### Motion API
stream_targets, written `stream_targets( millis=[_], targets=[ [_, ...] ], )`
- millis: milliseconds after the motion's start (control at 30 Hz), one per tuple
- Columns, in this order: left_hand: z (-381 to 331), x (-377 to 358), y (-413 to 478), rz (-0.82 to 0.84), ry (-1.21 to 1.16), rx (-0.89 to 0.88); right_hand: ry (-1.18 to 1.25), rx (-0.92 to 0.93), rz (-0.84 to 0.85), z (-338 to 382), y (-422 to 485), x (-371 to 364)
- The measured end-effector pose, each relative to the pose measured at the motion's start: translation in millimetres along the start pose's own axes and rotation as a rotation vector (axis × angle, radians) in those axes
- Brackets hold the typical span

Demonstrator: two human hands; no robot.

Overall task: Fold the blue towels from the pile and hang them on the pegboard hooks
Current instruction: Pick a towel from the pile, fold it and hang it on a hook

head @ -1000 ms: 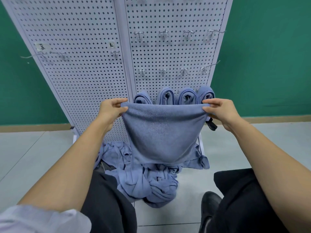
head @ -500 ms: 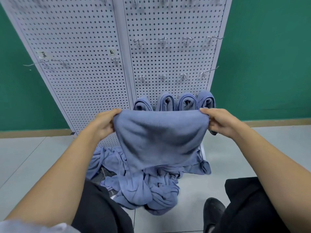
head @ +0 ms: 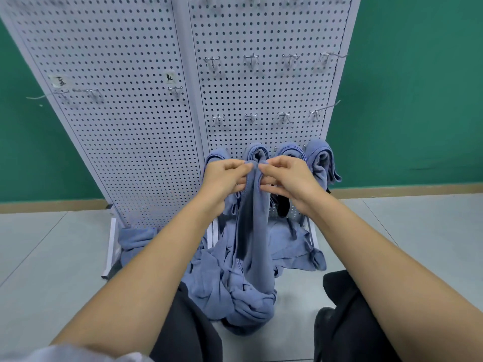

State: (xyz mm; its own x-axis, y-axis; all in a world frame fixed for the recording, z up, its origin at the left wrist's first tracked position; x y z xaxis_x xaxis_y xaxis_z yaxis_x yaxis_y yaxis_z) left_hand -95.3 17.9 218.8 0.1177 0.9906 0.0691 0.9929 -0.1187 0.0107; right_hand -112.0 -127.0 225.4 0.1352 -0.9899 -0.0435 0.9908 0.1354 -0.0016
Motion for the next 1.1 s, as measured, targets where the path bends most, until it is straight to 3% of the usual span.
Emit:
stream_targets(
  millis=[333,500,667,833,1100],
  targets=[
    [-15,-2,-3,-0.03,0.014,-0.105,0.038,0.01,0.132,5,-4,0],
    [-21,-4,0,0.053,-0.071,-0.11,-0.292,0.026,-0.121,5,3,53],
    [-18,-8,0,0.184,-0.157,-0.085,-0.163,-0.246,0.121,-38,10,44],
    [0,13,4,0.031,-0.135,0.033,-0.092,0.04,-0.028,1,8,52],
    [-3,-4,9,0.081,-0.073,-0.013,-0.336,0.086,-0.103,6,6,65]
  ],
)
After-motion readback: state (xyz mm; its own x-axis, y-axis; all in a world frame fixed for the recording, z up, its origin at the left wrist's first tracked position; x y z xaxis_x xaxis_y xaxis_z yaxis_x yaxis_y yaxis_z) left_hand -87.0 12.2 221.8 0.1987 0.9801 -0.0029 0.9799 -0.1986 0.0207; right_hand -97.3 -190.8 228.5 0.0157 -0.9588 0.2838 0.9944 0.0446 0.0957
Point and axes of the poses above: each hand's wrist, its own y-axis towards the middle knuckle, its own x-axis out of the back of the hand, z = x × y, the point moved 9 cm from there along y, towards the middle knuckle, and after that the axes turned 7 degrees about z, right-handed, at the moved point
